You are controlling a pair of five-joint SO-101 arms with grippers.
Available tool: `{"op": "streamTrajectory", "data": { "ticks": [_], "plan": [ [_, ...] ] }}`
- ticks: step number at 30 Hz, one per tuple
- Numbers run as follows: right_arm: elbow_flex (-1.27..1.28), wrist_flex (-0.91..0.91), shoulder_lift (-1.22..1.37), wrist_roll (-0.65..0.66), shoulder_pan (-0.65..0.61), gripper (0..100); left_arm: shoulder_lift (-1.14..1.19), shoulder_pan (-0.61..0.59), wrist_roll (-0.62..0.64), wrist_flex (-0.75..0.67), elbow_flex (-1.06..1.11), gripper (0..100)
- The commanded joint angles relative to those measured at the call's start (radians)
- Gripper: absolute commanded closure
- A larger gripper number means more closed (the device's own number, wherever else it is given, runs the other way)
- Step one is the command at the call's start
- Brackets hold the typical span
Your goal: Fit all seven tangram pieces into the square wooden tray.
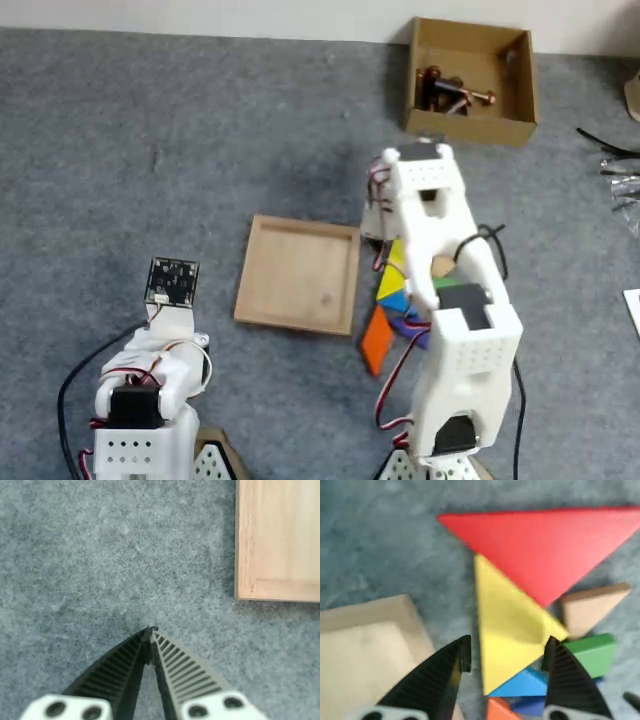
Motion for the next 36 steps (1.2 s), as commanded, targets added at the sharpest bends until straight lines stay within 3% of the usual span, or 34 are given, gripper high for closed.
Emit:
{"op": "streamTrajectory", "data": {
  "ticks": [1,14,17,26,30,36],
  "plan": [
    [0.016,-0.074,-0.021,-0.017,-0.039,76.9,-0.010,0.012,0.002,0.003,0.018,99],
    [0.081,-0.102,-0.021,-0.015,0.113,76.9,-0.010,0.012,0.002,0.003,0.018,99],
    [0.081,-0.102,-0.021,0.037,0.133,76.9,-0.010,0.012,0.002,0.003,0.018,99],
    [0.131,-0.139,-0.021,0.072,0.133,76.9,-0.010,0.012,0.002,0.003,0.018,99],
    [0.134,-0.139,-0.019,0.193,0.107,77.0,-0.010,0.012,0.002,0.003,0.018,99],
    [0.134,-0.139,0.015,0.226,0.058,77.1,-0.010,0.012,0.002,0.003,0.018,99]
  ]
}}
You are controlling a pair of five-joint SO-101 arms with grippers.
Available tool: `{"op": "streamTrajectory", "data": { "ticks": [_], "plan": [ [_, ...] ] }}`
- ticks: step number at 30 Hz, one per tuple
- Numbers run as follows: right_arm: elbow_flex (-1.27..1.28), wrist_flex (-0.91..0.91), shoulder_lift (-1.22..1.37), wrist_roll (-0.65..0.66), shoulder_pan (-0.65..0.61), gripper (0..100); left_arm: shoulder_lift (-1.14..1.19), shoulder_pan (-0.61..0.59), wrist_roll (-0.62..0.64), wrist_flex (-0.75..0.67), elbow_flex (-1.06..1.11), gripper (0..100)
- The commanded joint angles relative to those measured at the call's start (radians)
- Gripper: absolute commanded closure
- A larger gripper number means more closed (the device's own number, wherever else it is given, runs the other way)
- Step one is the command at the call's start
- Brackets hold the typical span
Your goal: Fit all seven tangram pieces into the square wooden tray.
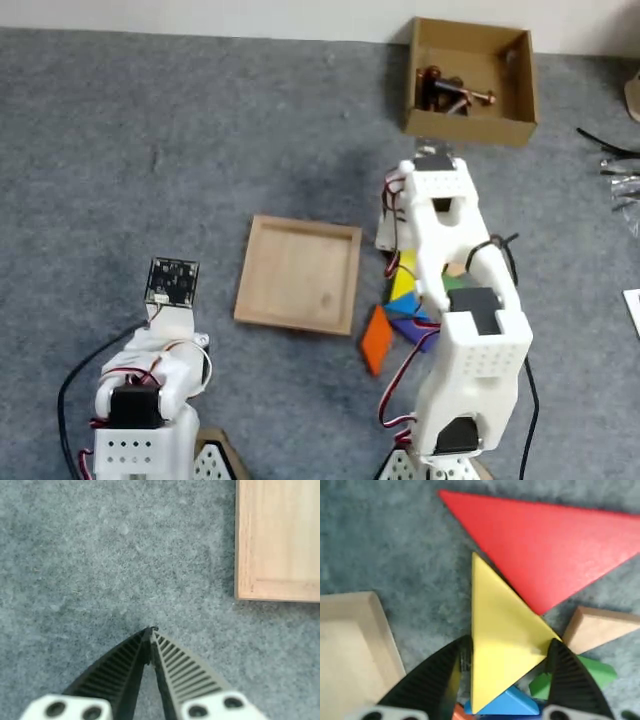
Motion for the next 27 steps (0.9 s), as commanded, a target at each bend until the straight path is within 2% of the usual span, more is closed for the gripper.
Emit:
{"op": "streamTrajectory", "data": {
  "ticks": [1,5,10,17,19,23,27],
  "plan": [
    [0.007,-0.028,0.044,0.025,-0.031,77.1,-0.010,0.012,0.002,0.003,0.018,99],
    [0.002,-0.019,0.131,0.026,-0.031,77.1,-0.010,0.012,0.002,0.003,0.018,99],
    [0.001,0.012,0.133,0.132,-0.068,77.2,-0.010,0.012,0.002,0.003,0.018,99],
    [0.002,0.022,0.125,0.144,-0.124,77.2,-0.010,0.012,0.002,0.003,0.018,99],
    [0.002,0.022,0.124,0.152,-0.127,79.1,-0.010,0.012,0.002,0.003,0.018,99],
    [0.001,0.022,0.124,0.259,-0.150,86.1,-0.010,0.012,0.002,0.003,0.018,99],
    [0.001,0.022,0.122,0.284,-0.180,89.4,-0.010,0.012,0.002,0.003,0.018,99]
  ]
}}
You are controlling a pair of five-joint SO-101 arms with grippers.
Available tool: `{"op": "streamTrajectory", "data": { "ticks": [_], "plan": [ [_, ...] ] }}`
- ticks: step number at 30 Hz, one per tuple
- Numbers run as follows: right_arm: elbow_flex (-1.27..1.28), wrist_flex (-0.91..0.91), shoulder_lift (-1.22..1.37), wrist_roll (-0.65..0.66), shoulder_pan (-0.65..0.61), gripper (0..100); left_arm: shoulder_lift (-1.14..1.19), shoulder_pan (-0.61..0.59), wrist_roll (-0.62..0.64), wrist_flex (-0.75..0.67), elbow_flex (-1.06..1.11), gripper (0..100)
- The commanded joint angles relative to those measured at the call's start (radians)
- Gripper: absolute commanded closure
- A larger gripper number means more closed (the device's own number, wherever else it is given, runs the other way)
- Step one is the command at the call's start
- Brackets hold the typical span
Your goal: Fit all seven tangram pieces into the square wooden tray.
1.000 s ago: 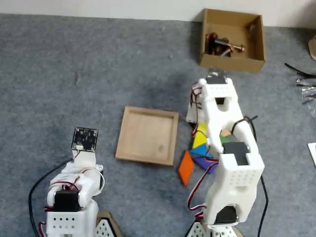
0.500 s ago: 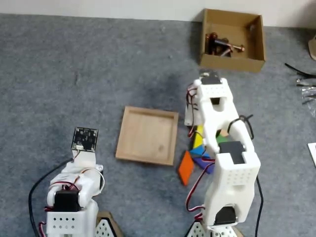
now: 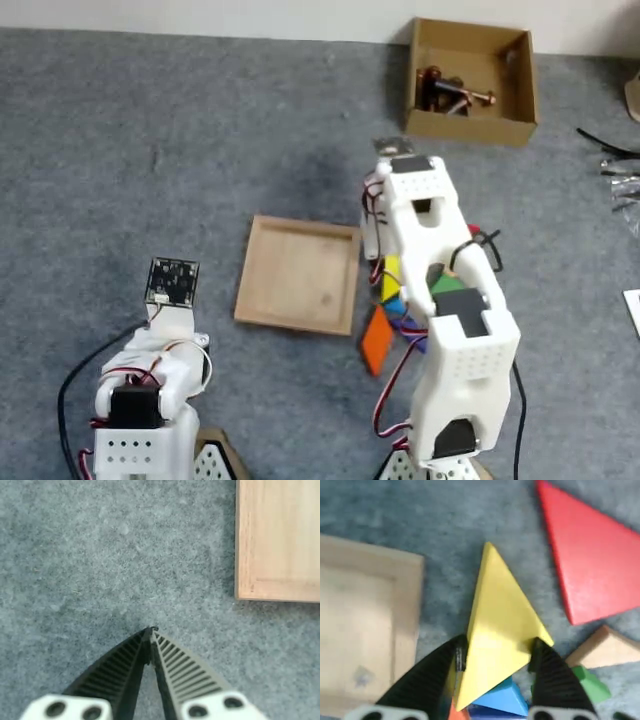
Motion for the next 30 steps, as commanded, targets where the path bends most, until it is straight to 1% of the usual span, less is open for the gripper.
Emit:
{"op": "streamTrajectory", "data": {
  "ticks": [1,11,16,22,30],
  "plan": [
    [0.019,-0.004,0.041,0.035,-0.062,89.4,-0.010,0.012,0.002,0.003,0.018,99],
    [0.018,-0.001,0.039,0.035,-0.056,89.2,-0.010,0.012,0.002,0.003,0.018,99],
    [-0.022,0.062,0.042,0.037,-0.056,89.2,-0.010,0.012,0.002,0.003,0.018,99],
    [-0.041,0.079,0.044,0.037,-0.038,79.4,-0.010,0.012,0.002,0.003,0.018,99],
    [-0.041,0.079,0.044,0.031,-0.027,78.6,-0.010,0.012,0.002,0.003,0.018,99]
  ]
}}
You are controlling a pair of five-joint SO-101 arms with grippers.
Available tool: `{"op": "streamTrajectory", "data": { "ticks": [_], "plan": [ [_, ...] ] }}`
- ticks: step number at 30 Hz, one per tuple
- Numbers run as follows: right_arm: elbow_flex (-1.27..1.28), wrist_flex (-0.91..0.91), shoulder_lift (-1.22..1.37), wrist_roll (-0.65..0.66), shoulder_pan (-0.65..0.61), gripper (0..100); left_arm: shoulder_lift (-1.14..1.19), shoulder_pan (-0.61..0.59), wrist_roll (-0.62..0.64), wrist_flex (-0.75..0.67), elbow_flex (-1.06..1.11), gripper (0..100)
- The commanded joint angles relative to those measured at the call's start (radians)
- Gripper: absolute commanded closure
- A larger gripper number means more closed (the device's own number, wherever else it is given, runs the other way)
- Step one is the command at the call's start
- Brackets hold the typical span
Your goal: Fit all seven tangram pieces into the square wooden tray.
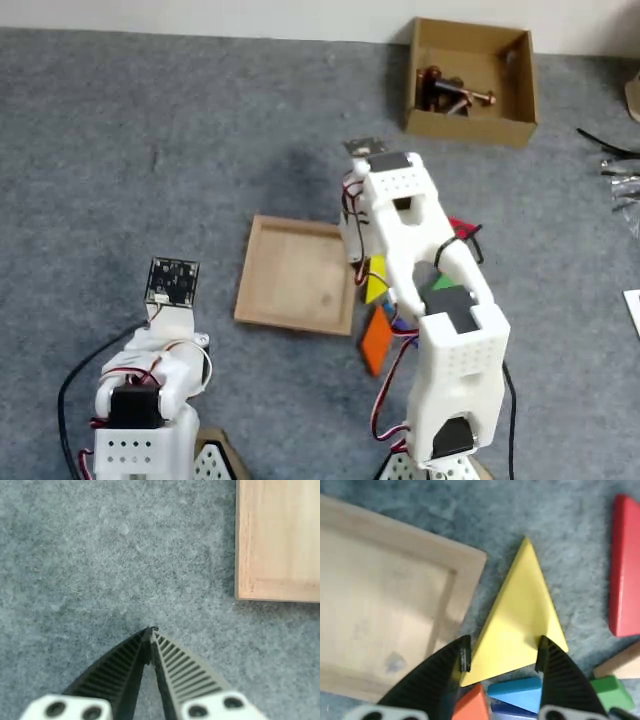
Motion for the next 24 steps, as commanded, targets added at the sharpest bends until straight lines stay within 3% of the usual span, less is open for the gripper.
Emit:
{"op": "streamTrajectory", "data": {
  "ticks": [1,24],
  "plan": [
    [0.004,0.016,0.035,0.005,0.012,78.5,-0.010,0.012,0.002,0.003,0.018,99],
    [0.004,0.058,-0.036,0.003,0.077,78.4,-0.010,0.012,0.002,0.003,0.018,99]
  ]
}}
